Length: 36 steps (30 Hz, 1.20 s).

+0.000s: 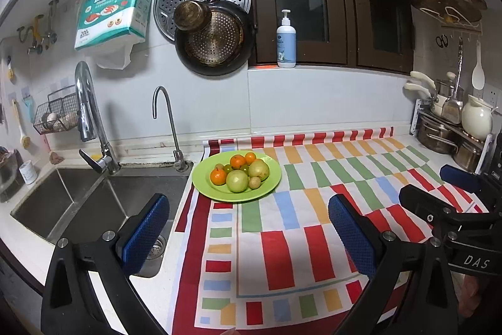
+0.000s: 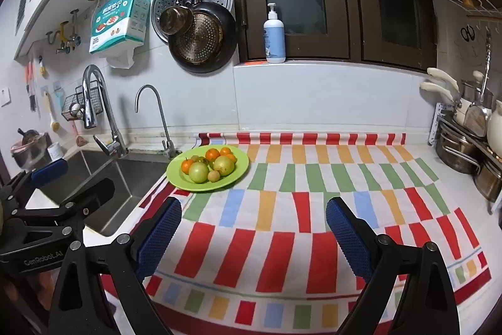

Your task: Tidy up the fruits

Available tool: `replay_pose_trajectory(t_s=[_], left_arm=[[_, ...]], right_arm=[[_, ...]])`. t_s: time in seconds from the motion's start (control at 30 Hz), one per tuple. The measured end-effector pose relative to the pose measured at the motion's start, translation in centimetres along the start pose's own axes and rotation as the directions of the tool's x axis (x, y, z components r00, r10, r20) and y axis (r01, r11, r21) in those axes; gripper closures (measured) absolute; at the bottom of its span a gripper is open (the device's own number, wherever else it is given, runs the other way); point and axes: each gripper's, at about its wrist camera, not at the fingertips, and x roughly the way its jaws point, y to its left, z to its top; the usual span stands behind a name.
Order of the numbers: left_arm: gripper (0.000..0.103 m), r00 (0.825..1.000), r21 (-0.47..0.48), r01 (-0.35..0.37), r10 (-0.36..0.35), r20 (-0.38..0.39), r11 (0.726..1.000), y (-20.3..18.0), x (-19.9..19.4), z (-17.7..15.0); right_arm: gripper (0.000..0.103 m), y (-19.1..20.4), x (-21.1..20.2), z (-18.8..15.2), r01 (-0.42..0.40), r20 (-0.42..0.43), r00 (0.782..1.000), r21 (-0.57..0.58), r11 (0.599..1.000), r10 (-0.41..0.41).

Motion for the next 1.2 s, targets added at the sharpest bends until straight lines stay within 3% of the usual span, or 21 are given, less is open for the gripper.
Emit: replay_pose_trajectory(t_s=[1.2], left_arm=[[0.0, 1.0, -0.002, 0.002, -0.002, 0.018, 1.0, -0.2, -3.8, -1.7]], right_arm=[[0.009, -0.3, -2.9, -1.8, 0.004, -0.019, 1.0, -0.014, 1.0, -0.004]])
